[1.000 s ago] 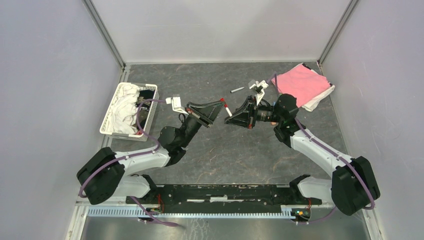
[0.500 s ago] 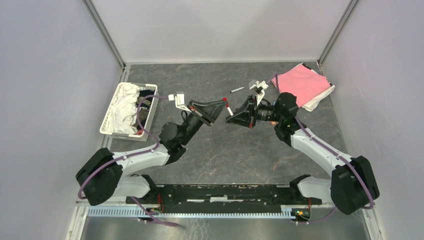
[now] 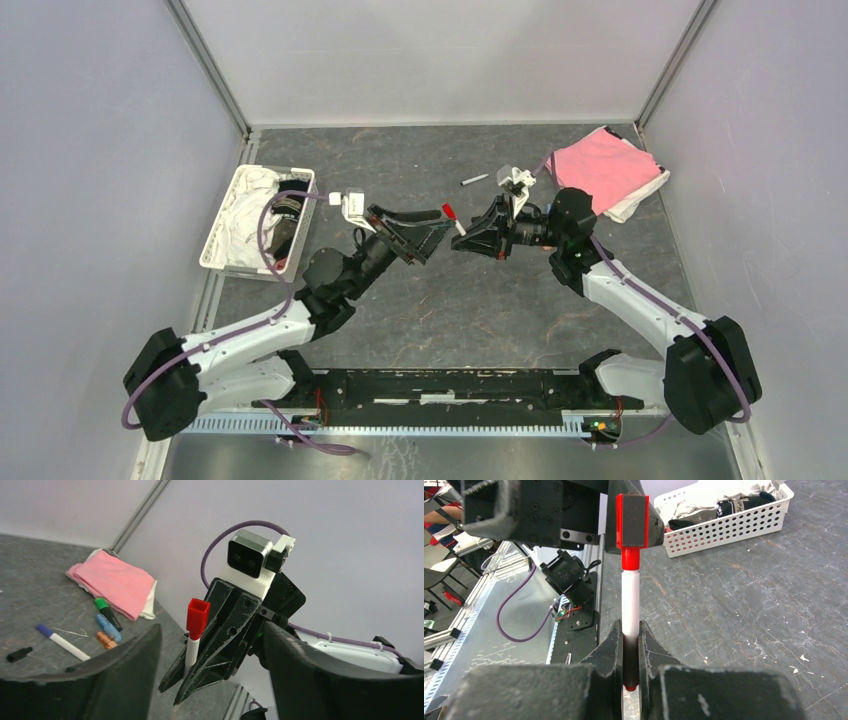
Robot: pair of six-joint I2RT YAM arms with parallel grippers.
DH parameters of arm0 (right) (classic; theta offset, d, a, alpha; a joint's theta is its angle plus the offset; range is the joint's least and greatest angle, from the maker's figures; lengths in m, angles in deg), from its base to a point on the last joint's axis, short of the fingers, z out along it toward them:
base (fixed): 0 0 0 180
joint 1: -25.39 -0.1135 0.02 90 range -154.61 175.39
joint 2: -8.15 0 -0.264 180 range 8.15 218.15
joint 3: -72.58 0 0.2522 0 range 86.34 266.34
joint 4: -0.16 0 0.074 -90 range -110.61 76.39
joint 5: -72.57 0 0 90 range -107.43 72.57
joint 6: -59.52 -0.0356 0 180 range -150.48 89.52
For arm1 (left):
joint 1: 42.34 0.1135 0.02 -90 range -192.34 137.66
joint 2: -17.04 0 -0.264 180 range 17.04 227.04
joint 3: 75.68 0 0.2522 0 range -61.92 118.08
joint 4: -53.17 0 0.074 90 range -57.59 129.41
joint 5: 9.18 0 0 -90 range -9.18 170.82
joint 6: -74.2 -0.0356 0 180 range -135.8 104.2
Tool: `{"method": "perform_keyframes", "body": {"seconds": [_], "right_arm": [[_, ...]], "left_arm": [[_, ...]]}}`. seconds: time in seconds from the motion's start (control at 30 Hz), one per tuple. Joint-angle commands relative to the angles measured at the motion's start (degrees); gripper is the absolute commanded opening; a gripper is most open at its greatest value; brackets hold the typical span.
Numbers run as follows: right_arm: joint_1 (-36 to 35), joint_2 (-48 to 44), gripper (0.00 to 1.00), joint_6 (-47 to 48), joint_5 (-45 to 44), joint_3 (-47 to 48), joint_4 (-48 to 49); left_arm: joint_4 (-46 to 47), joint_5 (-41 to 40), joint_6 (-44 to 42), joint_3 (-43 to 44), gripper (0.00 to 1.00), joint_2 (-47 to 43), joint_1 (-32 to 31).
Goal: Insert the pens into the pen caps
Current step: Insert the pen cap onto the pen.
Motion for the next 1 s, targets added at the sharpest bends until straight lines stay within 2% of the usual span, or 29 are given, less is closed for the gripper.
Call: {"method": "perform_keyframes", "body": {"seconds": [0.0, 0.1, 0.23, 0.4, 0.6, 0.9, 0.97], "right_arm": [[0.31, -1.91, 0.0, 1.6, 1.41, -0.65, 1.45], [0.37, -2.19, 0.0, 0.63, 2.79, -1.43, 3.31], [0.34, -2.45, 0.0, -1.44, 4.5, -2.58, 6.4], [0.38, -2.7, 0.0, -2.52, 5.47, -3.31, 8.14], [0.34, -2.99, 0.0, -2.69, 5.25, -3.41, 8.11], [0.36, -2.57, 0.0, -3.82, 3.96, -3.49, 8.49], [0.45, -2.55, 0.0, -3.92, 3.58, -3.48, 8.46]], "left_arm": [[-8.48, -1.75, -5.83, 1.33, 0.87, -4.81, -0.26], [-12.88, -2.81, -8.69, 2.26, 0.99, -6.59, 0.27], [-14.21, 2.79, -9.19, 5.3, 1.0, -4.94, 2.42], [-10.11, 12.43, -7.94, 9.06, 0.99, -0.69, 5.16], [-3.91, 19.86, -4.05, 10.53, 0.82, 3.35, 7.64], [-2.03, 21.82, -1.69, 10.09, 0.6, 4.85, 7.65], [-2.02, 21.8, -1.5, 10.08, 0.5, 5.01, 7.65]]}}
